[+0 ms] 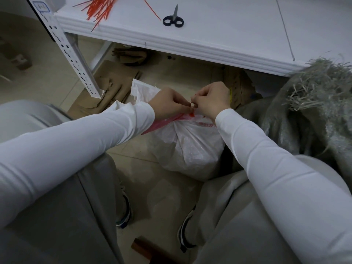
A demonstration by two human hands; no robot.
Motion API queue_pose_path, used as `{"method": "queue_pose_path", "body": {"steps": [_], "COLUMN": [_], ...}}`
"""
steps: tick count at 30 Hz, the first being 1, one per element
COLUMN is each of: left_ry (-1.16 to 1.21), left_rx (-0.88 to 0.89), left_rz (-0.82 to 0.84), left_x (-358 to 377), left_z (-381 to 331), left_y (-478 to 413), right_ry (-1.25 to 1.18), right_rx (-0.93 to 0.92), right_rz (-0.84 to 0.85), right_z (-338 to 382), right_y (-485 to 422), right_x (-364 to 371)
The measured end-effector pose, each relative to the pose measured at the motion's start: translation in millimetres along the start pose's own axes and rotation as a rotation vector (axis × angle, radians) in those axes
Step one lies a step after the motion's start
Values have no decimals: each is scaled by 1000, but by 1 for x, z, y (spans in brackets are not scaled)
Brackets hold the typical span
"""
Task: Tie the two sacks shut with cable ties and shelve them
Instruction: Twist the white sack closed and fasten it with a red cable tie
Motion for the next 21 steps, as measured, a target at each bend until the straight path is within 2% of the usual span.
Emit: {"method": "queue_pose_path", "body": {"steps": [4,9,13,16,21], "left_ry": [3,-426,-509,-553,-634], "left_rx": [4,133,181,215,262], "left_rz": [-31,-90,-79,-74,-100], "left_x": [2,10,10,9,9], "left_z": [4,8,4,1,-3], "left_y": [-1,-2,-2,-1,-1], "right_ry": [-8,-74,-83,9,285], "right_rx": [-12,17,54,54,-49], "right_rz": [-46,-121,-35,51,64], "right_z": [0,-2,-4,-3,4], "right_y": [-1,-3,-5,-9,-8], "right_x": [-2,-16,-17,-12,-10]}}
Point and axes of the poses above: each hand's wrist, its own y-axis away from the middle knuckle, its own x-axis out of the palm, z = x × y, the point moved 6 cm from there along -y, towards the middle knuckle, and after that the axes turned 2 degrees about -y, right-handed, at the moved point
